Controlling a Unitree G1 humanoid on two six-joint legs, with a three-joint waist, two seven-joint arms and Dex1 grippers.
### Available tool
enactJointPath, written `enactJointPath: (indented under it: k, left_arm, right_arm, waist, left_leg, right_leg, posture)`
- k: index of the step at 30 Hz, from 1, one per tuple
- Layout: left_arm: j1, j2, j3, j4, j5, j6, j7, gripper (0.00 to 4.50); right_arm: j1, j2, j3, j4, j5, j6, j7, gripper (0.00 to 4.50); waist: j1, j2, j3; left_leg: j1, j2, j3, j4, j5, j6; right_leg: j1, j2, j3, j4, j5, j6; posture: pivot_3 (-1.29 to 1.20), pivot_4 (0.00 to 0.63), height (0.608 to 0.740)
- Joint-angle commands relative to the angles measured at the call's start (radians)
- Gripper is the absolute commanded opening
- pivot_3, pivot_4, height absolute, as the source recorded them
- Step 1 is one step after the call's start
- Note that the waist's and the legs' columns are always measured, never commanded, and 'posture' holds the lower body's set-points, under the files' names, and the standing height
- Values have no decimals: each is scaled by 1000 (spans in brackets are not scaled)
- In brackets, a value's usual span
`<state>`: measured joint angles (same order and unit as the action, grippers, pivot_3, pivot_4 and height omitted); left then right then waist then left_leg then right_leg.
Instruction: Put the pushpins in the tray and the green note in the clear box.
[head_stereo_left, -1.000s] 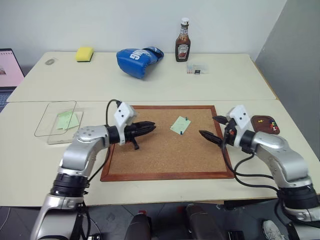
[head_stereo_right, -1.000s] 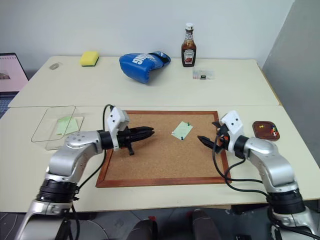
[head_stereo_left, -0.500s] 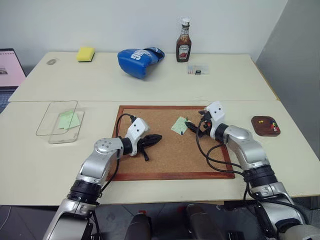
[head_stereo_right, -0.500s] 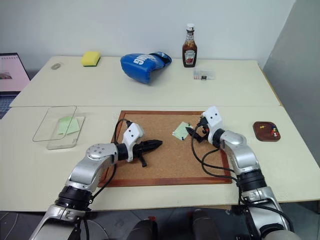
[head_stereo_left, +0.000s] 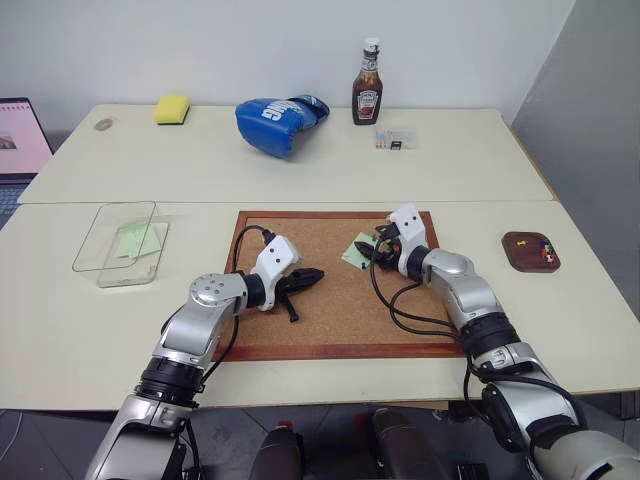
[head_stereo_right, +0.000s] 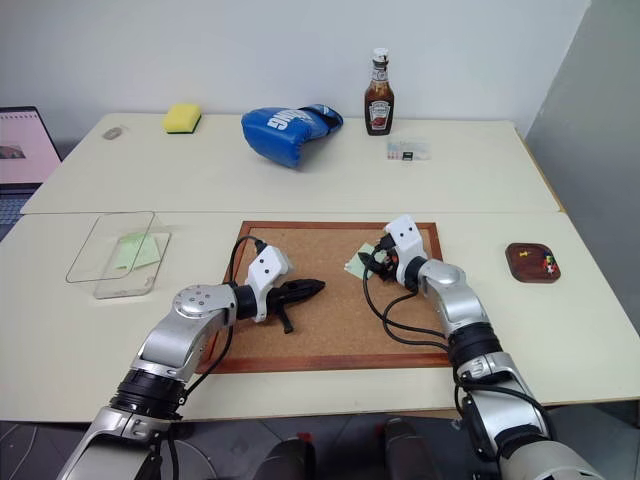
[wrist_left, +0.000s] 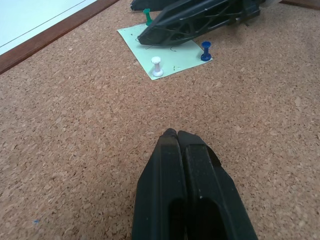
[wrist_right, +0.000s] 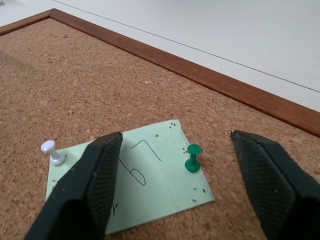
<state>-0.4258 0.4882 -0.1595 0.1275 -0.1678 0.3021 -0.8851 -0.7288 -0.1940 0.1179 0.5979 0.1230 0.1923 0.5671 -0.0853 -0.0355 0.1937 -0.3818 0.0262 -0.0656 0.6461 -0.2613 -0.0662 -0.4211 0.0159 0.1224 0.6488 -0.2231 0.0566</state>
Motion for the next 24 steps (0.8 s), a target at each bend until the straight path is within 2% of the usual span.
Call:
enactJointPath:
  k: [1, 14, 24]
  left_arm:
    - [2, 8, -3, -19, 10, 7, -1, 0]
    - [-6, 6, -7, -10, 14, 3, 0, 0]
    - [-1, 31, -47, 5, 62, 31, -10, 0]
  right_arm:
    - [-29, 1, -32, 10, 5, -31, 4, 2559]
    - [-22, 0, -51, -8, 6, -40, 7, 69]
    - [43, -9, -63, -278, 50, 23, 30, 69]
  waist:
    - [0, 0, 0]
    - [-1, 0, 0]
    - [-2, 1, 0]
  left_leg:
    - [0, 0, 0, 0, 0, 0]
    - [0, 0, 0, 0, 0, 0]
    - [-1, 0, -1, 0, 0, 0]
  right_leg:
    - [0, 0, 0, 0, 0, 0]
    - [0, 0, 0, 0, 0, 0]
    - [-1, 0, 0, 0, 0, 0]
  posture:
    - [0, 150, 740]
    - [0, 150, 740]
    - [0, 150, 740]
